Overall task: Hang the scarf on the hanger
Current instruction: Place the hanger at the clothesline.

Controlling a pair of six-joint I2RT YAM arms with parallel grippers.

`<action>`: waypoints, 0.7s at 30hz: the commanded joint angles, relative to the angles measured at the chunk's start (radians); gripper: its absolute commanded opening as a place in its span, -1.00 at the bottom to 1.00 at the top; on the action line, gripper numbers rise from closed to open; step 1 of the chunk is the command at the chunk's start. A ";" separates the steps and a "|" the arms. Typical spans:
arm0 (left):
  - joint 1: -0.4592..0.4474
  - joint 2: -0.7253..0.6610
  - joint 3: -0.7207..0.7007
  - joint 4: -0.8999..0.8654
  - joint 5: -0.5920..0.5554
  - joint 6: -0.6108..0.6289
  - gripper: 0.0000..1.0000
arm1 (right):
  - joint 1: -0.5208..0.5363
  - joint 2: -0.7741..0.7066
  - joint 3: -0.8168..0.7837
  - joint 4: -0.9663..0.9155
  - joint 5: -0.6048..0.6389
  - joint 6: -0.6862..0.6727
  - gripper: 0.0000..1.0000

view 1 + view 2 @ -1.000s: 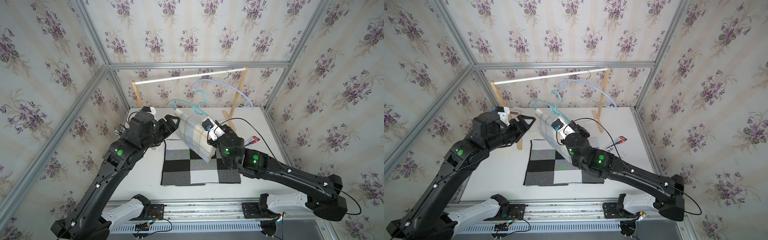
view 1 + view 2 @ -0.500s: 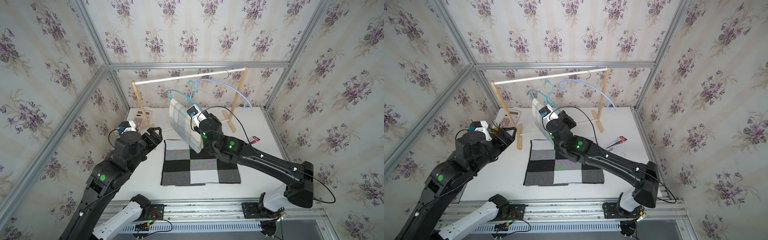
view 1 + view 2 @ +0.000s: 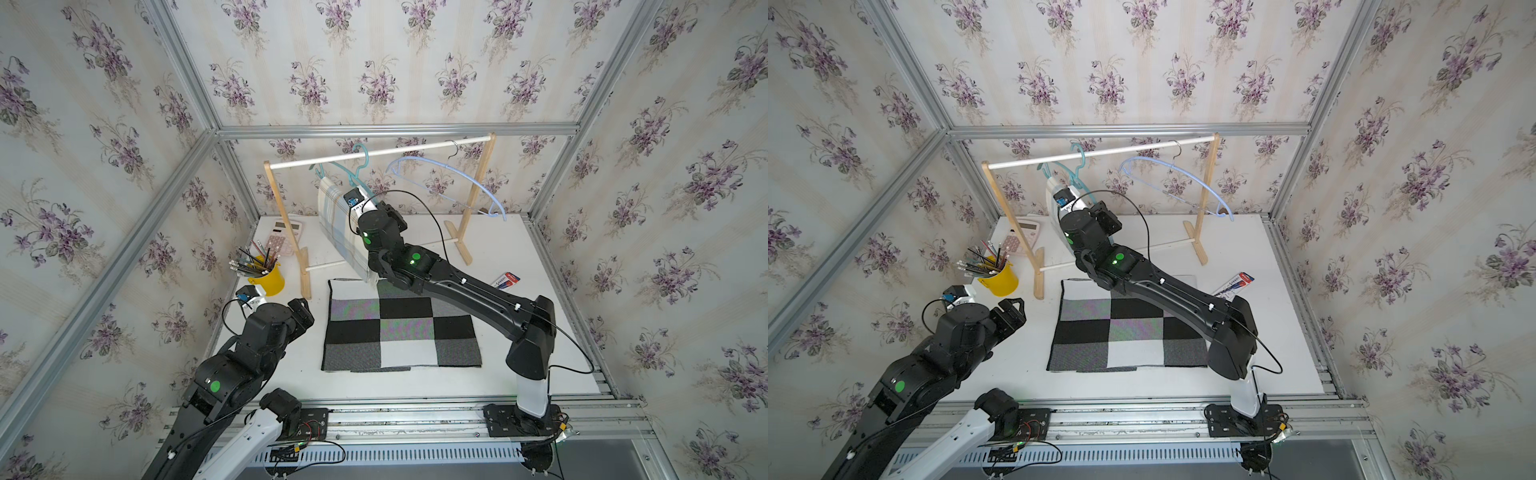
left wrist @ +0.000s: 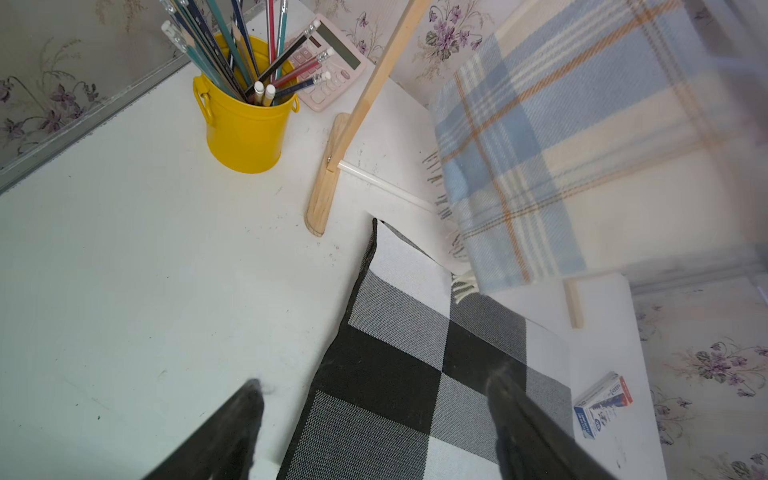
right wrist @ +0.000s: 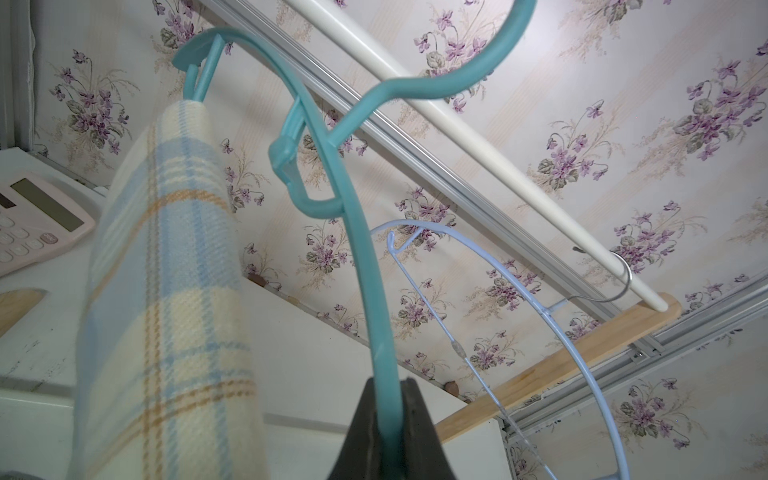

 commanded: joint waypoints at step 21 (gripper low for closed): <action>0.000 0.052 -0.079 0.072 0.066 -0.010 0.71 | 0.027 0.079 0.072 -0.071 -0.132 0.151 0.06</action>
